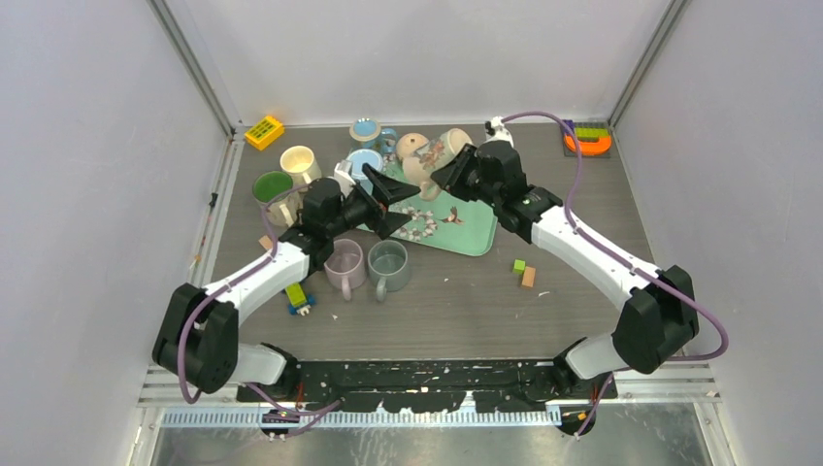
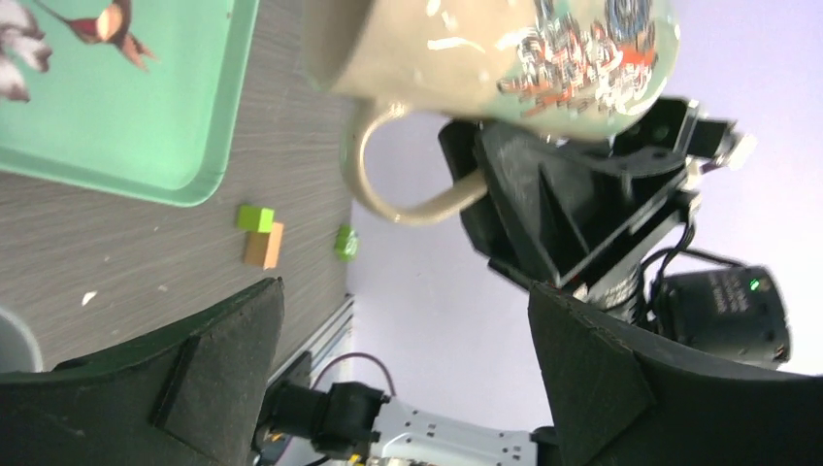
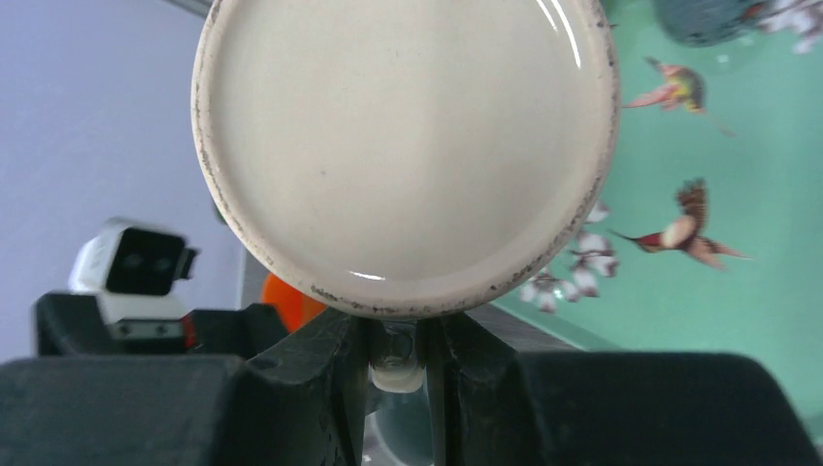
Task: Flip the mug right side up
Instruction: Turn over the cup on the tray.
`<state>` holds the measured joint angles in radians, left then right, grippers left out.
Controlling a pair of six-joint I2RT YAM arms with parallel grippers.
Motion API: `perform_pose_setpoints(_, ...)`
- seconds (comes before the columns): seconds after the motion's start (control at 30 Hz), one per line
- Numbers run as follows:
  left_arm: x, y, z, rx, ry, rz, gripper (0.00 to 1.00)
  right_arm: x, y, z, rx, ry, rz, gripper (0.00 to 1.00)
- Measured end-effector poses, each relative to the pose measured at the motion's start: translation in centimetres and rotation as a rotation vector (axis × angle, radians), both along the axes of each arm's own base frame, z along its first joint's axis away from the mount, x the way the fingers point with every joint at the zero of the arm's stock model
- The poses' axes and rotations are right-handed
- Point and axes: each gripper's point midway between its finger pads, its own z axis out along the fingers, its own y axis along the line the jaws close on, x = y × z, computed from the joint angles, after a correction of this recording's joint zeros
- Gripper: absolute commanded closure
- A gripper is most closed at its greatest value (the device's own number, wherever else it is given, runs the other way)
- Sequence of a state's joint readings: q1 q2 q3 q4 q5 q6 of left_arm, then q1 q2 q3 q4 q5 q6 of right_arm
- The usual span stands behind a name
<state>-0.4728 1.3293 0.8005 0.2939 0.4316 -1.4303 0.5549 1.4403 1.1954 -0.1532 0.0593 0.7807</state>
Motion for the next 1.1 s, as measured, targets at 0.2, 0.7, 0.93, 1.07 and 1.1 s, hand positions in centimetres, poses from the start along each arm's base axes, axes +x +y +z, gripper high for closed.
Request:
perform_pose_setpoints(0.2,2.0,0.8,1.0,-0.138,0.014,0.053,0.06,-0.8,3.1,2.2,0.139,-0.025,0.043,0.99)
perform_pose_setpoints(0.7,3.5,2.9,5.8,-0.382,-0.049,0.113,0.3,-2.0,6.5,4.9,0.446,-0.031,0.068,0.99)
perform_pose_setpoints(0.93,3.8,3.1,6.7,-0.443,-0.052,0.111,0.47,-2.4,7.3,5.6,0.546,-0.026,0.094,0.99)
perform_pose_setpoints(1.07,3.8,3.2,7.0,-0.463,-0.046,0.108,0.6,-2.4,7.6,6.0,0.605,-0.026,0.103,0.99)
perform_pose_setpoints(1.1,3.8,3.2,7.0,-0.466,-0.045,0.108,0.62,-2.4,7.7,6.1,0.615,-0.027,0.105,0.99)
